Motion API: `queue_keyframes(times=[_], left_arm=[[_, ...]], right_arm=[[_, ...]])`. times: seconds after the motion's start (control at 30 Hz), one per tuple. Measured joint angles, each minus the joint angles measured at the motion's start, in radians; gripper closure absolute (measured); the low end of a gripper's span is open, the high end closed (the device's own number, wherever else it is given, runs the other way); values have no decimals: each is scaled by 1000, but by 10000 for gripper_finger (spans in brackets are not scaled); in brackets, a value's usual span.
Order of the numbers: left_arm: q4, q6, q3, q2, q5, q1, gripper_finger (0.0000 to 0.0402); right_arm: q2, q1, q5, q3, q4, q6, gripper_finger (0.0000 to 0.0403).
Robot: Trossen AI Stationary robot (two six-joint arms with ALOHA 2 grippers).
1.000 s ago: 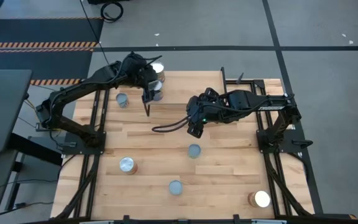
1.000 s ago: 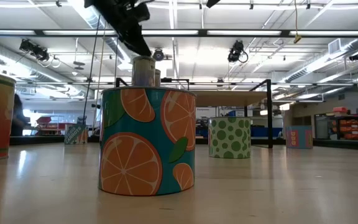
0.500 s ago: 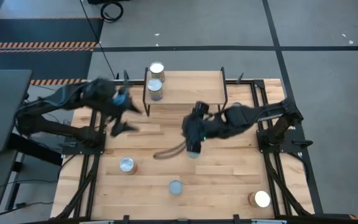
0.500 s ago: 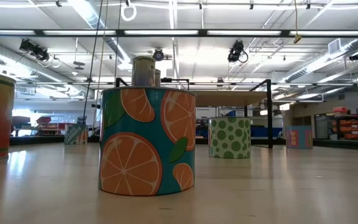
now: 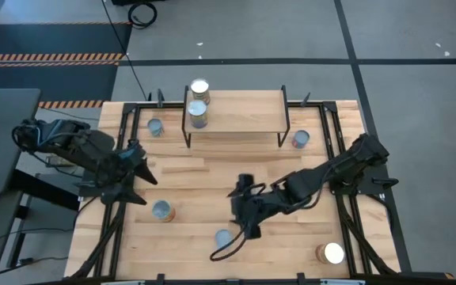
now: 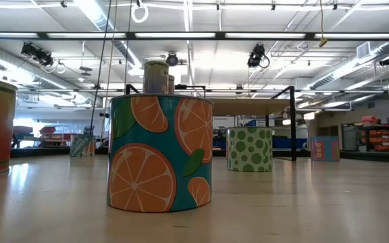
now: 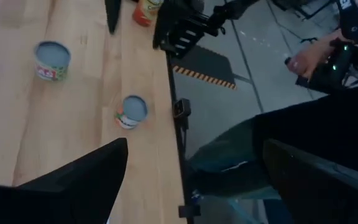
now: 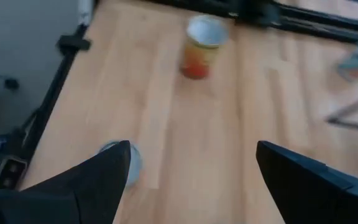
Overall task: Pick and place cans onto a shelf
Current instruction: Put the bottom center orange can on top of the shelf
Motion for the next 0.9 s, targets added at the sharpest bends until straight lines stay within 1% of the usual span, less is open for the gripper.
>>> queue_keyframes(times=[0.1,0.2,0.27,0.33,0.47,0.57,0.63,0.73,0.9], left_arm=[[-14,-8,0,-1,-73,-14,22],[-24,-4,0,-1,-148,-11,22],[-19,-8,0,-1,-162,-10,22],[-4,-6,0,-1,-166,-10,22],[18,13,0,-1,-167,-11,22],[20,-44,0,-1,-167,-11,22],[19,-56,-1,-1,-167,-11,22],[20,-18,-1,0,-167,-11,22],[24,26,-1,-1,-171,-11,21]], right_arm=[[52,-4,-112,-55,150,-106,46],[134,-20,-235,-53,195,-160,45],[194,-23,-303,-36,203,-207,40],[253,-24,-337,-11,208,-241,32],[331,-22,-372,26,198,-263,13],[356,-22,-378,26,192,-295,4],[364,-23,-370,24,176,-306,5],[391,-33,-351,24,180,-317,8],[428,-47,-352,22,166,-319,13]])
